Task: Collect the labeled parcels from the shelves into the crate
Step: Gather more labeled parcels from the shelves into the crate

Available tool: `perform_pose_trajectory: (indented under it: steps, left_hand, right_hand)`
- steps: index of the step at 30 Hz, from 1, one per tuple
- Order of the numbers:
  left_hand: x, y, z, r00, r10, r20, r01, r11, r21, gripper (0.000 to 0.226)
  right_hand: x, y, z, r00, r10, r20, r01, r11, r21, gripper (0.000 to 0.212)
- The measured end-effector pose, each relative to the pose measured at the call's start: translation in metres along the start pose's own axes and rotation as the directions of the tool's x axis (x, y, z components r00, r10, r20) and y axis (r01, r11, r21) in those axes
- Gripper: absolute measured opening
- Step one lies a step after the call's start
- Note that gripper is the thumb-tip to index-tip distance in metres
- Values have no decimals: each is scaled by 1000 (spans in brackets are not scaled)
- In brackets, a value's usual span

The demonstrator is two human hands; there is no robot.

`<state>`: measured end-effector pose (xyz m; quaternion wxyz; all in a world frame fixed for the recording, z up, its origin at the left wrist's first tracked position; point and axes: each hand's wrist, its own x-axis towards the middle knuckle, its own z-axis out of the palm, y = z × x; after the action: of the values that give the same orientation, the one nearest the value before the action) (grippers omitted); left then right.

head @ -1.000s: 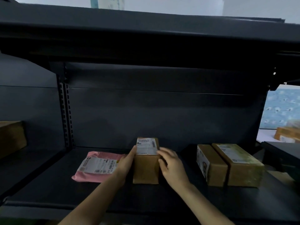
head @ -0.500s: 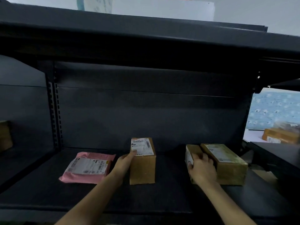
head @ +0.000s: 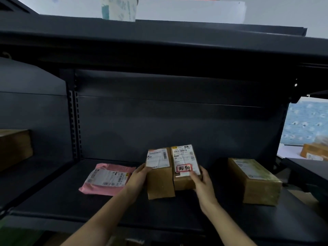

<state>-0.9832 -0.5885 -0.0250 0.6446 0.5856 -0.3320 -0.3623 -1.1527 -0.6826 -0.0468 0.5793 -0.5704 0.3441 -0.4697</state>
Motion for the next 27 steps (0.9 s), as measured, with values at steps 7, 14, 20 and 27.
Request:
perform_pose_trajectory:
  steps: [7, 14, 20, 27]
  left_hand:
    - [-13, 12, -43, 990, 144, -11, -139, 973, 183, 47]
    - [-12, 2, -71, 988, 151, -23, -142, 965, 220, 43]
    - [-3, 7, -68, 986, 142, -88, -116, 961, 250, 42]
    - [14, 13, -44, 976, 133, -173, -37, 882, 469, 37]
  right_hand:
    - [-3, 10, 27, 969, -31, 245, 32, 999, -1, 51]
    - [0, 13, 48, 949, -45, 311, 67, 996, -61, 52]
    - [2, 12, 57, 953, -49, 298, 80, 992, -93, 55]
    - [3, 12, 40, 985, 18, 174, 0, 995, -102, 51]
